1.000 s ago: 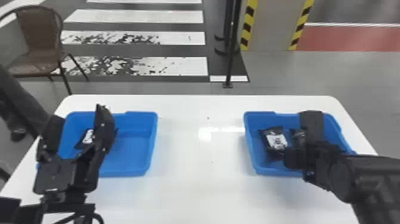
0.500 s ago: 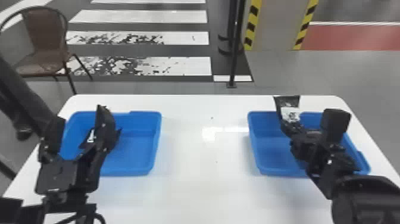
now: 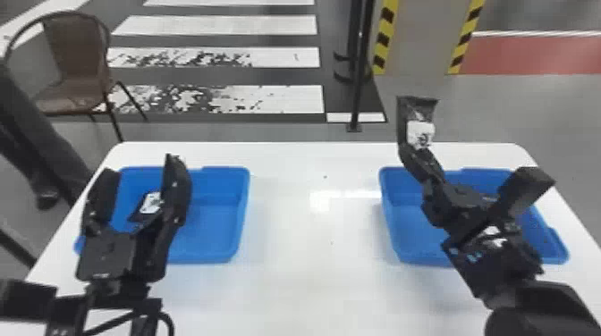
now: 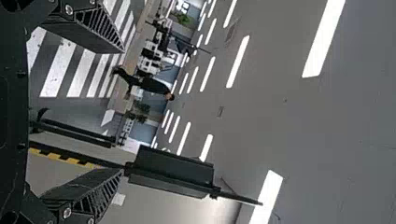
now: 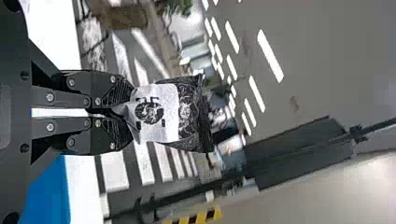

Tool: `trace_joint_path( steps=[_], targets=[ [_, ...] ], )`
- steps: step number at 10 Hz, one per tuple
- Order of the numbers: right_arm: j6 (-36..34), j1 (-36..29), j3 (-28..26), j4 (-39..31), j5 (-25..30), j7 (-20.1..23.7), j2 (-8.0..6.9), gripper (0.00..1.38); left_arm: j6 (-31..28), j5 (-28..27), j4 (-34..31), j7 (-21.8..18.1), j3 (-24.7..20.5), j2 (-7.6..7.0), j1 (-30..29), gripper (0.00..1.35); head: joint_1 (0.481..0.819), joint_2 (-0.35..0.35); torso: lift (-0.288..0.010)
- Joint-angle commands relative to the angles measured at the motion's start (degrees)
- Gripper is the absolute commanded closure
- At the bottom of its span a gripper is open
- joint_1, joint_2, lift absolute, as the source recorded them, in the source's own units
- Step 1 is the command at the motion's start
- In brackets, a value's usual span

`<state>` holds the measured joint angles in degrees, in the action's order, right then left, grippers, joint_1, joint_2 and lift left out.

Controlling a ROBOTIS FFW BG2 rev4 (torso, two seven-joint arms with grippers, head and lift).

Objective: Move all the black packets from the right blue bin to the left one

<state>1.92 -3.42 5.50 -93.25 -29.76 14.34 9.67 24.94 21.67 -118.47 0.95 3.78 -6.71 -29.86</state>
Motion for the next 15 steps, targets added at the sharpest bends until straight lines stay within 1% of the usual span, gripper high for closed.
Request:
trace_joint_path(
  steps=[1, 2, 3, 4, 5, 6, 8, 9, 10, 12, 13, 14, 15],
  targets=[
    [1.7, 1.3, 7.2, 0.2, -3.5, 2.7, 1.22, 1.11, -5.0, 0.6, 0.0, -4.0, -0.5, -0.23, 2.4, 0.11, 0.695, 0.073, -0.14],
    [1.7, 1.5, 11.4, -1.3, -4.2, 3.4, 1.75, 1.13, -9.5, 1.5, -0.4, -7.6, -1.0, -0.32, 4.3, 0.11, 0.688, 0.107, -0.14],
    [1.6, 1.7, 15.3, -1.7, -5.7, 4.3, 2.19, 1.13, -18.0, 1.2, -2.3, -12.3, -2.9, -0.32, 6.0, 0.11, 0.684, 0.125, -0.14],
    [1.0, 2.4, 18.8, -1.7, -6.5, 4.7, 2.63, 1.13, -26.2, -0.2, -4.8, -15.8, -4.9, -0.41, 7.5, 0.11, 0.68, 0.154, -0.14],
    [0.3, 2.7, 21.2, -1.7, -7.0, 4.8, 2.89, 1.13, -31.7, -1.3, -6.3, -17.9, -6.5, -0.5, 8.9, 0.11, 0.682, 0.181, -0.14],
    [0.2, 3.0, 22.6, -2.0, -7.3, 4.7, 3.07, 1.13, -35.9, -1.3, -7.0, -19.5, -7.7, -0.5, 10.2, 0.11, 0.686, 0.213, -0.14],
    [-0.8, 4.5, 26.3, -1.9, -8.4, 4.7, 3.51, 1.13, -45.9, -1.3, -7.3, -22.9, -8.4, -1.11, 12.7, 0.12, 0.691, 0.241, -0.14],
    [-0.8, 5.5, 28.8, -1.3, -9.5, 4.7, 3.77, 1.13, -47.2, -1.3, -7.3, -23.2, -8.1, -1.29, 13.1, 0.11, 0.695, 0.25, -0.14],
    [-0.9, 5.8, 30.4, -1.0, -10.6, 4.6, 3.95, 1.13, -48.4, -0.8, -7.5, -23.2, -8.2, -1.11, 13.1, 0.11, 0.695, 0.265, -0.14],
    [-1.8, 6.4, 31.6, -0.6, -10.8, 4.5, 4.12, 1.13, -49.8, 0.0, -7.6, -23.2, -8.1, -1.11, 13.1, 0.12, 0.695, 0.287, -0.14],
    [-2.1, 6.5, 31.6, -0.5, -10.8, 4.5, 4.12, 1.13, -52.1, 0.2, -8.2, -23.1, -8.2, -1.11, 13.4, 0.14, 0.695, 0.294, -0.14],
    [-2.5, 6.7, 31.6, -0.3, -10.9, 4.5, 4.12, 1.13, -58.5, 0.2, -9.3, -23.0, -8.4, -1.2, 13.7, 0.38, 0.695, 0.295, -0.14],
    [-3.0, 6.8, 31.6, -0.3, -11.1, 4.5, 4.12, 1.13, -60.9, 0.2, -9.6, -22.9, -8.5, -1.29, 13.8, 0.94, 0.695, 0.293, -0.14]
  ],
)
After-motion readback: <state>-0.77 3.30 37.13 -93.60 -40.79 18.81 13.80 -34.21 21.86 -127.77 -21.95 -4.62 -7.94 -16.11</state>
